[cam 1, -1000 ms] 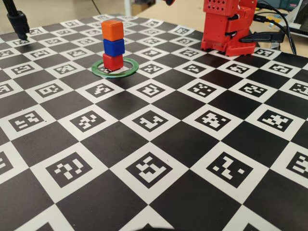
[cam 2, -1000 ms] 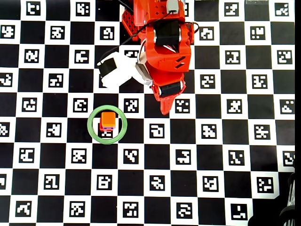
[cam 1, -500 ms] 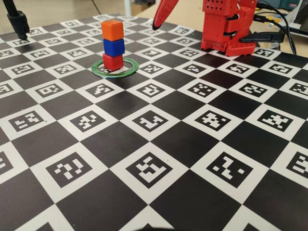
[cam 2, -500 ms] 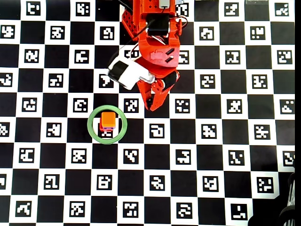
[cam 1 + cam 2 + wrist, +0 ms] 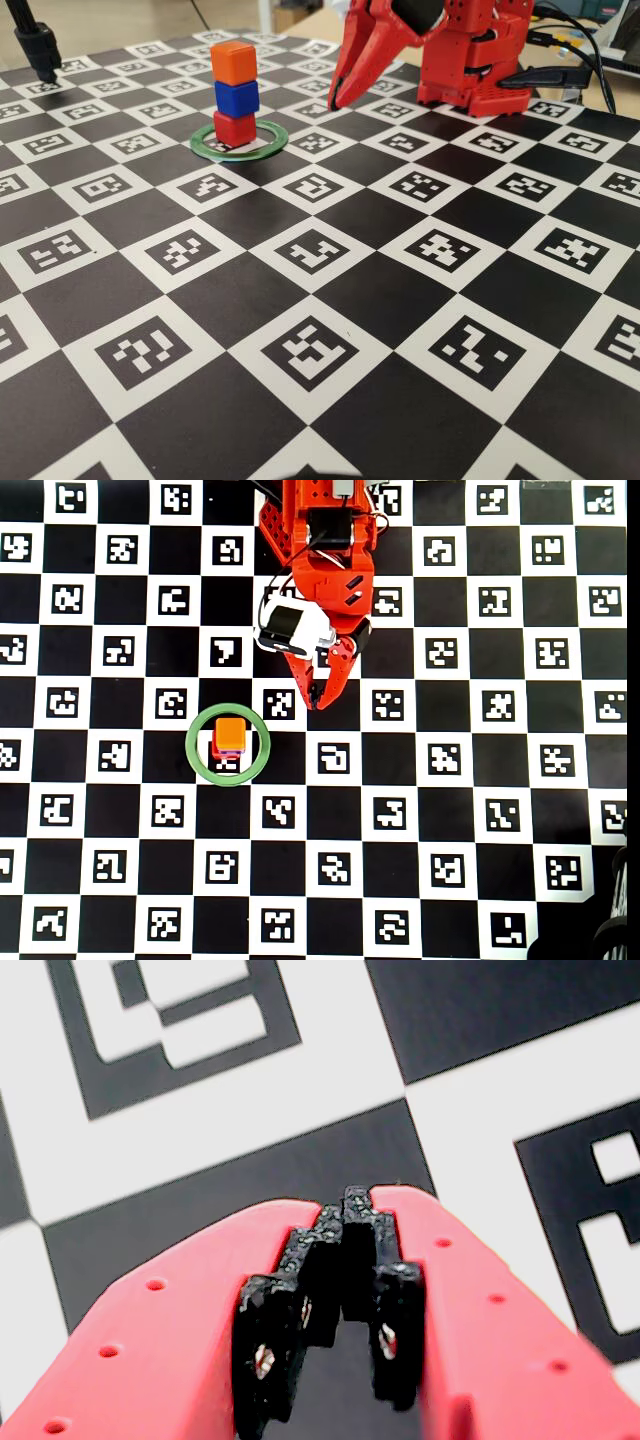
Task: Grab the red cube then put it in the green circle then put the blue cube on top and finally the orange cube on top
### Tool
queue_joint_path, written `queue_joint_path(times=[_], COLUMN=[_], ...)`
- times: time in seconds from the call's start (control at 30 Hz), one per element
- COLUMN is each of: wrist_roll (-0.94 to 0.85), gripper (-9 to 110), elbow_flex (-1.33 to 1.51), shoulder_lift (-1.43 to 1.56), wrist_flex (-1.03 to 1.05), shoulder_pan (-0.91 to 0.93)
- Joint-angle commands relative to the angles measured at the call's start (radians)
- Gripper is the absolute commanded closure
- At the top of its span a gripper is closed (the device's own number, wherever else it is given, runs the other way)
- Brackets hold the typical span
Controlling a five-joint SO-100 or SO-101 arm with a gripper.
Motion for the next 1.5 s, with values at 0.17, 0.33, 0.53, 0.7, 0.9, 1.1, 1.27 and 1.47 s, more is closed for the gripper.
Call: queue_joint_path(times=[0.17, 0.33, 0.53, 0.7, 0.9, 1.1, 1.27, 1.47], wrist_roll=[-0.100, -0.126, -0.150, -0.210, -0.261, -0.262, -0.262, -0.262], gripper=[107, 107, 107, 107, 107, 107, 107, 107], elbow_flex=[0.064, 0.066, 0.066, 0.066, 0.066, 0.066, 0.066, 0.066], shoulder_lift=[0.172, 0.267, 0.351, 0.351, 0.351, 0.351, 0.351, 0.351], wrist_flex=[0.153, 0.374, 0.589, 0.680, 0.727, 0.729, 0.729, 0.729], shoulder_pan=[0.043, 0.040, 0.029, 0.012, 0.026, 0.026, 0.026, 0.026])
